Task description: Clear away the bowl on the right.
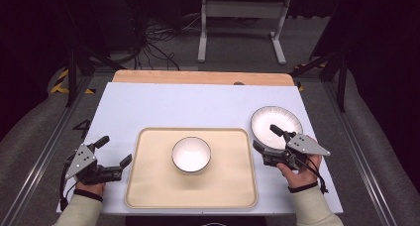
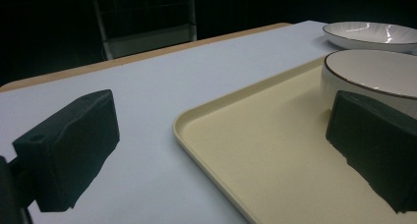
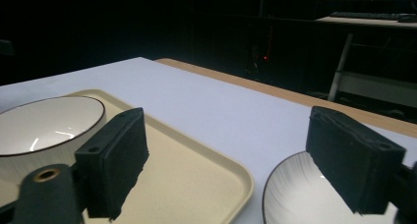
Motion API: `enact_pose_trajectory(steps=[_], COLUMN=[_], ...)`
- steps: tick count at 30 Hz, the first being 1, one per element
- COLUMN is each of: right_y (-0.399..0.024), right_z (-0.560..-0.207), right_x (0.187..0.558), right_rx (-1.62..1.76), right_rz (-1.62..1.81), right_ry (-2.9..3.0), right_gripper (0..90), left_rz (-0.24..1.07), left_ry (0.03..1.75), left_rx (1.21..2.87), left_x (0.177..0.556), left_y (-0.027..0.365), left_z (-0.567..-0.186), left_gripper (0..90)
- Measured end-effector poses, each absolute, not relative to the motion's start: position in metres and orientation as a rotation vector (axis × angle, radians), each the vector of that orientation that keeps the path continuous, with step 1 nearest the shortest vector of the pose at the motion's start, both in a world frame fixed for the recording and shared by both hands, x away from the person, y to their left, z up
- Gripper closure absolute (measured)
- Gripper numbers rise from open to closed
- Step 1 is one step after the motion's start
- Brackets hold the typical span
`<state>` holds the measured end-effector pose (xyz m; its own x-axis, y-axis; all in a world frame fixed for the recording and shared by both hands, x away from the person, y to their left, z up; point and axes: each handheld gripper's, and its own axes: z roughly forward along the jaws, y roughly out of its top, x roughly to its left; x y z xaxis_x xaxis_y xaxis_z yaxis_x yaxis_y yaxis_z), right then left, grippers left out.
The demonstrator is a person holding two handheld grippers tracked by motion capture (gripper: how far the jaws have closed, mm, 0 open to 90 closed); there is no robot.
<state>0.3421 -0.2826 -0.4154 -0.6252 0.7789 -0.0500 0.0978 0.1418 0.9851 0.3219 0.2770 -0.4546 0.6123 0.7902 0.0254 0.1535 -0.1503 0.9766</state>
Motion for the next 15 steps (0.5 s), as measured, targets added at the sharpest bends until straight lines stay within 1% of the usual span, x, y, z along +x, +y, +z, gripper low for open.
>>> enact_pose_trajectory(steps=[8,15], right_y=[-0.288,-0.287], right_z=[-0.433,-0.447], right_x=[0.341,0.339], right_rx=[0.882,0.851], right_rz=[1.486,1.423], right_ry=[1.846,1.897], right_gripper=[15.0,15.6], left_rz=[0.671,0.669], left_ry=[0.791,0.788], left_rx=[1.658,1.657], left_x=[0.322,0.322], left_y=[0.277,0.277], left_z=[-0.455,-0.455], left_gripper=[0.3,0.3])
